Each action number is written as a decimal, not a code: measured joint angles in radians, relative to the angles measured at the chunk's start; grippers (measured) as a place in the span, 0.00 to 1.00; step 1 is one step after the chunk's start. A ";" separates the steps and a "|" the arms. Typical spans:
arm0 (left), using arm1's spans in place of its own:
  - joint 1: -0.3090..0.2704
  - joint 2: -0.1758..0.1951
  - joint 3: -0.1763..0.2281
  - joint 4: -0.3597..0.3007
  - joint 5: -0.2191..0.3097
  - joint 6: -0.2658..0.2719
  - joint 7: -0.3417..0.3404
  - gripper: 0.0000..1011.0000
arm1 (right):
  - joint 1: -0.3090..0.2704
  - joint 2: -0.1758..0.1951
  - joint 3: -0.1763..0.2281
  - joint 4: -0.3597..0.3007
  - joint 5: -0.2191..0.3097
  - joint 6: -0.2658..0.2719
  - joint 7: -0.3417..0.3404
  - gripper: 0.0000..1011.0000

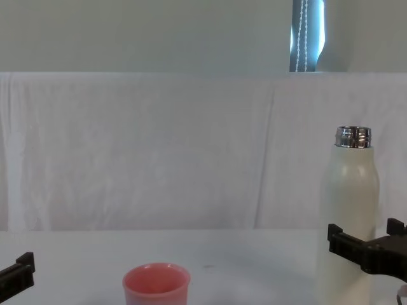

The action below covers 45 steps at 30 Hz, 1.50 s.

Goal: Grasp the thermos with one hand and pour water into the cup lid.

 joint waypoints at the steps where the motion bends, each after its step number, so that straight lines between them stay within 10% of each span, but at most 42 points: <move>1: 0.000 0.000 0.000 0.000 0.000 0.000 0.000 0.99 | 0.003 -0.001 0.001 0.004 0.002 0.000 0.002 0.99; 45: 0.000 0.000 0.000 0.000 0.000 0.000 0.000 0.99 | 0.166 -0.032 0.011 0.195 0.024 -0.021 0.025 0.99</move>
